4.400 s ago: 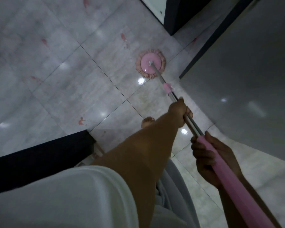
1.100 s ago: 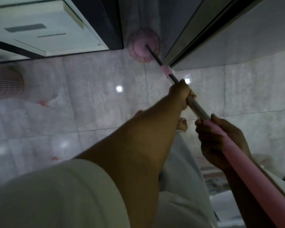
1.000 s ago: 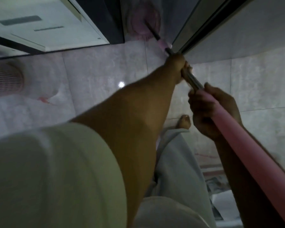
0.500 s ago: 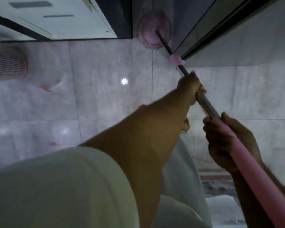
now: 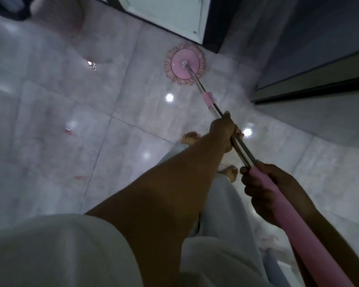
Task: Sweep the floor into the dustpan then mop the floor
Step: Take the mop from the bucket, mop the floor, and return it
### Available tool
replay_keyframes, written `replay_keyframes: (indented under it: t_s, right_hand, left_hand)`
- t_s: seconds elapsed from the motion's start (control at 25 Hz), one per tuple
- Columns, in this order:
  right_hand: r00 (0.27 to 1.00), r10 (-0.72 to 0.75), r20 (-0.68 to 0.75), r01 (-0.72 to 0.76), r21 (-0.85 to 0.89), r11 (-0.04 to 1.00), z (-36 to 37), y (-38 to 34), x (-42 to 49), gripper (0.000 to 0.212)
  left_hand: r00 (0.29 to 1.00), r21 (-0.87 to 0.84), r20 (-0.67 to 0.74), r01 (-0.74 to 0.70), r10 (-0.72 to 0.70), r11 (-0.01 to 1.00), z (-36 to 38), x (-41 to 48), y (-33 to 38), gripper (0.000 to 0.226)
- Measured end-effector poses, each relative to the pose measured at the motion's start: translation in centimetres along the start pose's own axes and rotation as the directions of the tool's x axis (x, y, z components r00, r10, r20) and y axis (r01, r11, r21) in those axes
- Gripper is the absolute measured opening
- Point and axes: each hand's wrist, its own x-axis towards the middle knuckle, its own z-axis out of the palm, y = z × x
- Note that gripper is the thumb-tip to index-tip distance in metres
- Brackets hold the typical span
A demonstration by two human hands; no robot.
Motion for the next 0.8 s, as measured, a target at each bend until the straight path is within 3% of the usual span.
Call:
replay_keyframes:
  t_s: [0.24, 0.44, 0.6, 0.8]
  right_hand:
    - [0.995, 0.1, 0.019, -0.091, -0.273, 0.958, 7.5, -5.5, 10.5, 0.025]
    - [0.981, 0.183, 0.057, -0.148, -0.387, 0.91, 14.8, -6.2, 18.3, 0.025]
    - [0.973, 0.226, 0.033, -0.187, -0.455, 0.871, 16.1, -3.7, 20.4, 0.023]
    - [0.959, 0.276, 0.061, -0.236, -0.368, 0.9, 10.7, -2.6, 17.7, 0.026]
  left_hand:
    - [0.983, -0.239, -0.002, -0.181, 0.186, 0.954, -7.2, 3.3, 11.7, 0.032]
    - [0.954, -0.317, -0.128, -0.298, 0.27, 0.9, -14.5, 4.6, 19.3, 0.034]
    - [0.952, -0.393, -0.201, -0.293, 0.23, 0.872, -18.6, 3.7, 19.1, 0.036]
    - [0.954, -0.377, -0.211, -0.279, 0.211, 0.883, -17.2, 2.9, 13.2, 0.033]
